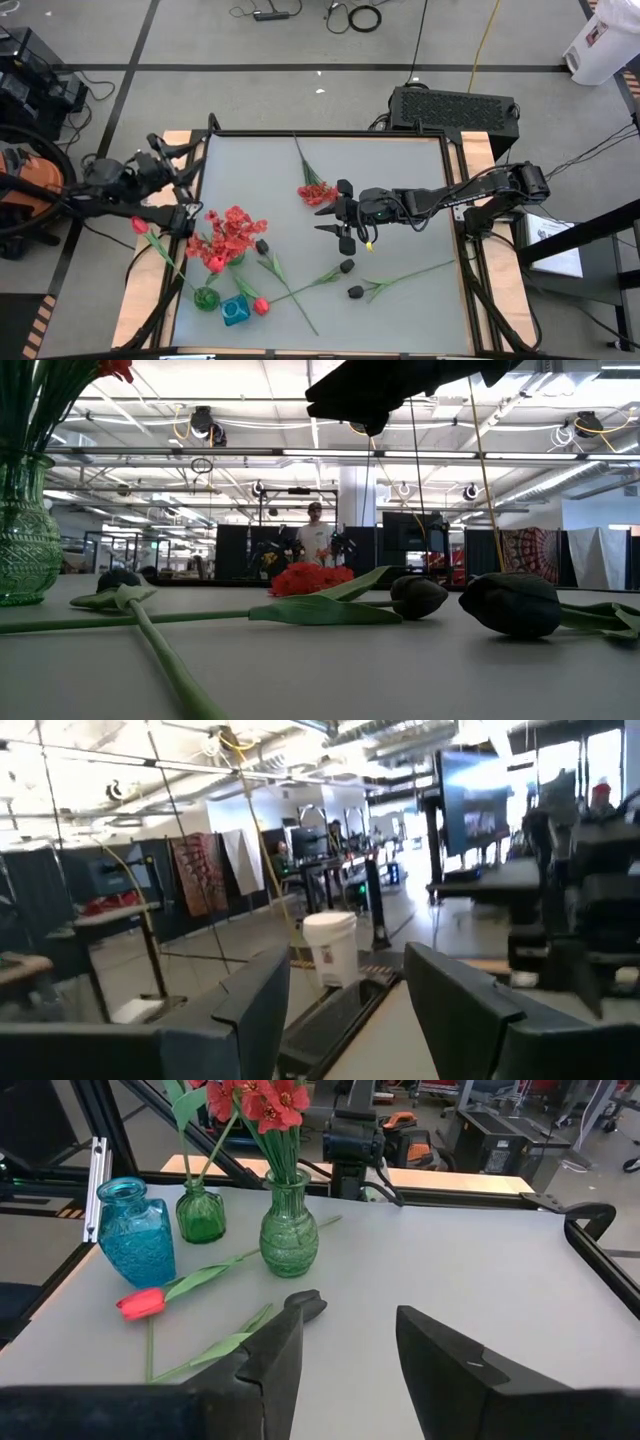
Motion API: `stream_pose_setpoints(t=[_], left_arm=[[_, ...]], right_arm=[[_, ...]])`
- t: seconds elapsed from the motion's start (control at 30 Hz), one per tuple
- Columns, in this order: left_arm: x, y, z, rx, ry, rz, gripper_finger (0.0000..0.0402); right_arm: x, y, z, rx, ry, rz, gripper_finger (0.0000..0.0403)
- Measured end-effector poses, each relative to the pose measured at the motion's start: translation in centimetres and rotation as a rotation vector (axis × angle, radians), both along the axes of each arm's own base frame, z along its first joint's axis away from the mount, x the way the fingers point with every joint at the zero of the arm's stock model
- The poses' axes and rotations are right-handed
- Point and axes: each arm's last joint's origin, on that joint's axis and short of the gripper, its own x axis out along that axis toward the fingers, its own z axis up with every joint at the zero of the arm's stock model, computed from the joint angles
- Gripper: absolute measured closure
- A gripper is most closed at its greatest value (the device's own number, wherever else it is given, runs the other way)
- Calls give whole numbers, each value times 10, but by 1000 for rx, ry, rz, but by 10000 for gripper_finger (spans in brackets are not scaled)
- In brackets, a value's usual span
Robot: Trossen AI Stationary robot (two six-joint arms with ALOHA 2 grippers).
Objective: Sort flowers into vase by color
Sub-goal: Put the orange flowers into the top green vase
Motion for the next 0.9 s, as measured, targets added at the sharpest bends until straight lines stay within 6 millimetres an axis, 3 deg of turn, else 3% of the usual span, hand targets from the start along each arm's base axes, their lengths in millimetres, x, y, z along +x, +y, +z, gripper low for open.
stream_pose_setpoints(t=[0.3,0.53,0.7,0.9], left_arm=[[23,0,58,102,155,159,196],[22,2,97,115,178,209,196],[23,2,104,84,192,186,196],[43,-4,99,60,221,-14,196]], right_arm=[[0,0,0,3,3,-1,248],[0,0,0,3,5,-1,248],[0,0,0,3,5,-1,248],[0,0,0,3,5,-2,248]])
